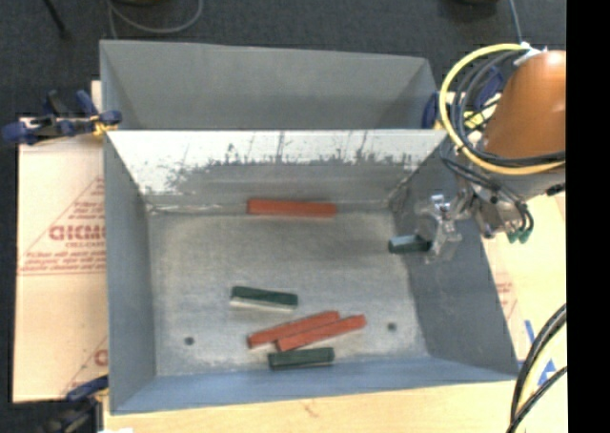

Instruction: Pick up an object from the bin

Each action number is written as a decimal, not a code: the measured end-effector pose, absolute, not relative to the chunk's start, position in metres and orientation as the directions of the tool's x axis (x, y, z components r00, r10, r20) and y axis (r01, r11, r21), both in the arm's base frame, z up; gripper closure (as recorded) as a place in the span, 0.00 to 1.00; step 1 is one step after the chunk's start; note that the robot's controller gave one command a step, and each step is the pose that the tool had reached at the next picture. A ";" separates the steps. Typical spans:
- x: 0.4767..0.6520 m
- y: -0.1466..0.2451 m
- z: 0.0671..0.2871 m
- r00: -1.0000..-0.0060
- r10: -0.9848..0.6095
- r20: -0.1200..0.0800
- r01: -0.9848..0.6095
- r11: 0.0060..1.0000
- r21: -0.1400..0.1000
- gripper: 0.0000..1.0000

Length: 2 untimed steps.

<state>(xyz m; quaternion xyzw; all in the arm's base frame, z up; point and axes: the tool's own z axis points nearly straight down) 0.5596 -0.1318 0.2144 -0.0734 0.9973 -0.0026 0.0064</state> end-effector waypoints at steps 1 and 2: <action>0.558 -0.131 0.209 -0.989 -0.146 -0.005 -0.146 0.989 -0.002 0.00; 0.556 -0.102 0.078 -0.977 -0.214 0.001 -0.214 0.977 0.002 0.00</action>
Offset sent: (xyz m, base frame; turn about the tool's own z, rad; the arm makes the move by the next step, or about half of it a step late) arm 0.0000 0.0000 0.0000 0.0000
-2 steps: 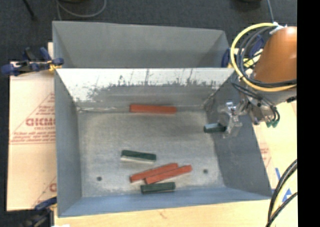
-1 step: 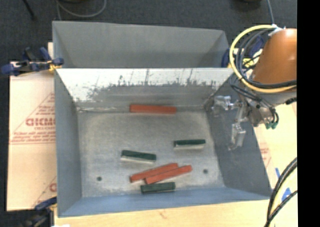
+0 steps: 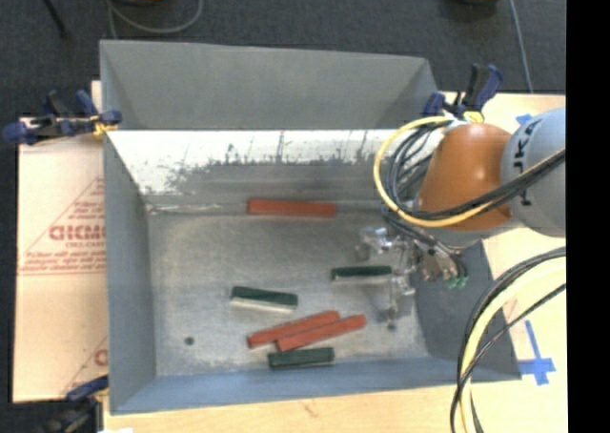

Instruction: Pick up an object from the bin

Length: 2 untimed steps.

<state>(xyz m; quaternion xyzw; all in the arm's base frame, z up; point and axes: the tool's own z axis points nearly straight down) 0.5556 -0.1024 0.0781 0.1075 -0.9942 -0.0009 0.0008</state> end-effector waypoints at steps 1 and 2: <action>0.558 -0.104 0.083 -0.977 -0.215 -0.005 -0.215 0.977 -0.002 1.00; 0.558 -0.104 0.083 -0.976 -0.216 -0.005 -0.216 0.976 -0.003 0.00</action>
Offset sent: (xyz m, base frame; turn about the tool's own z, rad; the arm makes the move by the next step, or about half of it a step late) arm 0.0000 0.0000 0.0000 0.0000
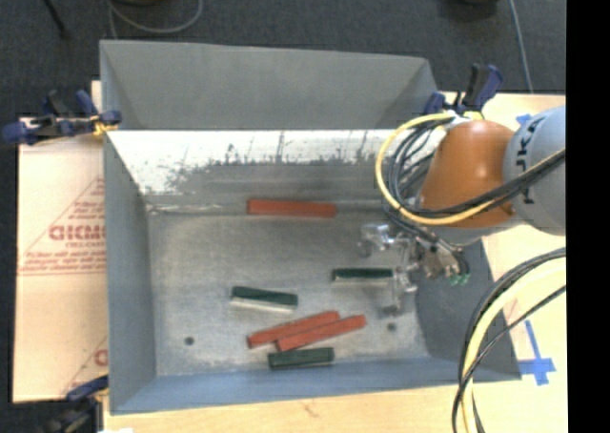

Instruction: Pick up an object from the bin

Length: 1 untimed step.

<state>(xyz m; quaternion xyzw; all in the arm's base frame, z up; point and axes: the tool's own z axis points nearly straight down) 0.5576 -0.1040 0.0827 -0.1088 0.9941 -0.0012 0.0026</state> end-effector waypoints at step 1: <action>0.574 -0.104 0.072 -0.970 -0.242 -0.008 -0.242 0.970 -0.006 0.00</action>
Offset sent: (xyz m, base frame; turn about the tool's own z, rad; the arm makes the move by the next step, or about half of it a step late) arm 0.0136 0.0023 -0.0127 -0.0323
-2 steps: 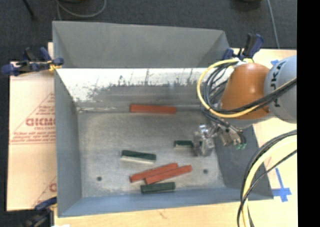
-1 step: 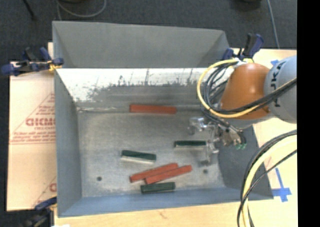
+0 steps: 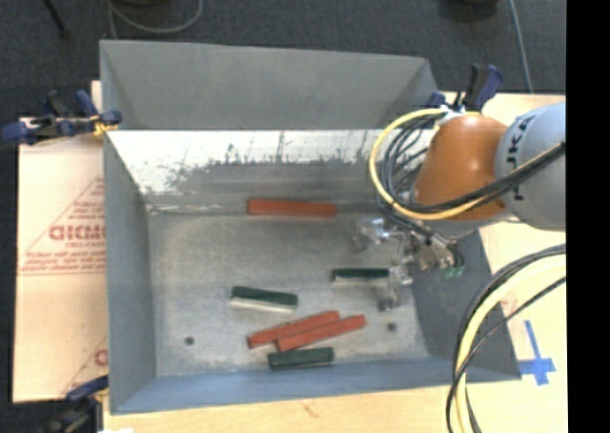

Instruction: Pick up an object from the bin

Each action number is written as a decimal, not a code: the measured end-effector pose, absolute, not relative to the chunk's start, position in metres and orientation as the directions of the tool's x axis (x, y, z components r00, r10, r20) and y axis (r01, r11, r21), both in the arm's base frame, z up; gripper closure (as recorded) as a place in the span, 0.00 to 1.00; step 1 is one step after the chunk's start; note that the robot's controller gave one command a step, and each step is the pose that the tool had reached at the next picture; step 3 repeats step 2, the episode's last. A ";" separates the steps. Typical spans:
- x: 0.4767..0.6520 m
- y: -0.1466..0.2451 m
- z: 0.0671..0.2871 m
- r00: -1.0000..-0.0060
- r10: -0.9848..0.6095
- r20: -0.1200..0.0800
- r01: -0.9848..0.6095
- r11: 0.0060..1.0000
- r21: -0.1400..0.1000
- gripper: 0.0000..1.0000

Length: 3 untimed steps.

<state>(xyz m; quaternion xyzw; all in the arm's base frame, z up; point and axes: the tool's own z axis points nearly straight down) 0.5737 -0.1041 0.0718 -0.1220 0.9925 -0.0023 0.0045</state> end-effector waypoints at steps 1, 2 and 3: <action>0.573 -0.104 0.072 -0.970 -0.243 -0.008 -0.243 0.970 -0.006 1.00; 0.600 -0.112 0.216 -0.987 -0.161 -0.014 -0.161 0.987 -0.005 1.00; 0.600 -0.112 0.216 -0.987 -0.161 -0.014 -0.161 0.987 -0.005 1.00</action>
Offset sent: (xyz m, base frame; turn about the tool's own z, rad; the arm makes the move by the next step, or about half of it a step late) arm 0.0000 0.0000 0.0000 0.0000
